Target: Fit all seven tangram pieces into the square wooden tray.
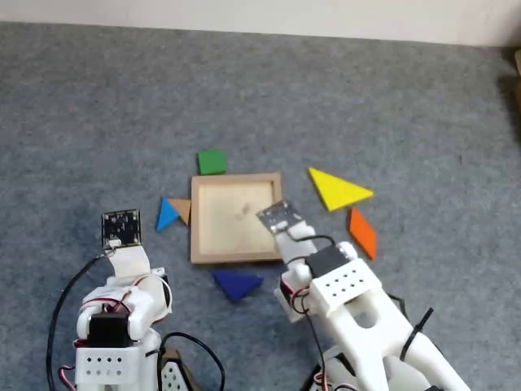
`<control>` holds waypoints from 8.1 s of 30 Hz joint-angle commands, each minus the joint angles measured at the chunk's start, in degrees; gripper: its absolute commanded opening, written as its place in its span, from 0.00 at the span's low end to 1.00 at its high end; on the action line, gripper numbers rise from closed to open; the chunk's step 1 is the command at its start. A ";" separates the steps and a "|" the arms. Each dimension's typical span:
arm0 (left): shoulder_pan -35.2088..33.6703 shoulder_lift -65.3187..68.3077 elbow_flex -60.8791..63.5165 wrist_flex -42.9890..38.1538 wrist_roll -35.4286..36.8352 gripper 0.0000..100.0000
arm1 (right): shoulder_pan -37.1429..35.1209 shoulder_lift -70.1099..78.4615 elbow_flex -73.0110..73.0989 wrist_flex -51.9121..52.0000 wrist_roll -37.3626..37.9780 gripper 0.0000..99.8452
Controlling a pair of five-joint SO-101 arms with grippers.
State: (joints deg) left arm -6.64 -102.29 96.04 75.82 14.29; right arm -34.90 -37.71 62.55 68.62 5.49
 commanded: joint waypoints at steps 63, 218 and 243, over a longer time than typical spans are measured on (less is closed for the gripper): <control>1.01 -2.95 1.10 0.09 0.09 0.00 | -0.75 -1.71 8.84 -12.88 -1.93 0.15; 1.01 -2.95 1.10 0.09 0.09 0.00 | 27.38 70.90 -78.64 12.97 53.63 0.33; 1.01 -2.95 1.10 0.09 0.09 0.00 | 27.56 73.01 -82.15 14.90 59.87 0.29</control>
State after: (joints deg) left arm -6.64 -102.29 96.04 75.82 14.29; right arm -8.00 35.25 -16.48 83.21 64.57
